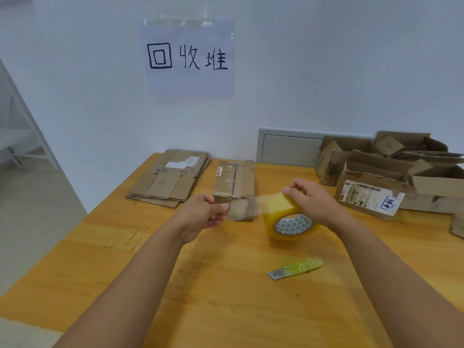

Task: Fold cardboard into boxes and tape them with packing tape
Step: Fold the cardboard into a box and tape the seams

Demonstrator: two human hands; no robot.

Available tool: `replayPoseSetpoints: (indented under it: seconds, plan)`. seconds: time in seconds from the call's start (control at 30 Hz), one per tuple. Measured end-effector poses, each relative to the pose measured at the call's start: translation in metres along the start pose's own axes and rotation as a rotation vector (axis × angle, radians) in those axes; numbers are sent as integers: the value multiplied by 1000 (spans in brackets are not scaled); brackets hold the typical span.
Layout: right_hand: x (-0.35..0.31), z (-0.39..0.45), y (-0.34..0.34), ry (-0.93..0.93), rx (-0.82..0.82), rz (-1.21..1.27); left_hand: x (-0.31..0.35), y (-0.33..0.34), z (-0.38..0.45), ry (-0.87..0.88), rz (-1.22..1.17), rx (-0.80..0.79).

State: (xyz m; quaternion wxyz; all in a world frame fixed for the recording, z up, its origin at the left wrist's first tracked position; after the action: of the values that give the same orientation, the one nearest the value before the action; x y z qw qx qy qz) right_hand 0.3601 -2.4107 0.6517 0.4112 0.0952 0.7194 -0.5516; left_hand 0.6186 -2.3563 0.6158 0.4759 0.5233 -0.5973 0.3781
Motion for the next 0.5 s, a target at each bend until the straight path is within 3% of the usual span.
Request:
replayPoseSetpoints:
  seconds: [0.27, 0.4, 0.5]
  plan:
    - [-25, 10, -6, 42, 108, -142, 15, -13, 7, 50, -101, 127]
    - [-29, 15, -3, 62, 43, -286, 22, -26, 14, 49, 26, 148]
    - [-25, 17, -3, 87, -129, -408, 24, -36, 19, 36, 113, 143]
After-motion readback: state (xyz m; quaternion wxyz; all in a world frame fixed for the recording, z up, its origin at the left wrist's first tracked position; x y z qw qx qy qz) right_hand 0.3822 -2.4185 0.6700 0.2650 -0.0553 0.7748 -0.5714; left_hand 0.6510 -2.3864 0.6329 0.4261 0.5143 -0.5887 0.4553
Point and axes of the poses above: each hand's wrist, its own z-axis towards the middle knuckle, its own y-axis out of the palm, x = y × z, the point moved 4 cm from there along z, towards the middle knuckle, and after that the axes turned 15 degrees about -x, right-handed, at the moved point
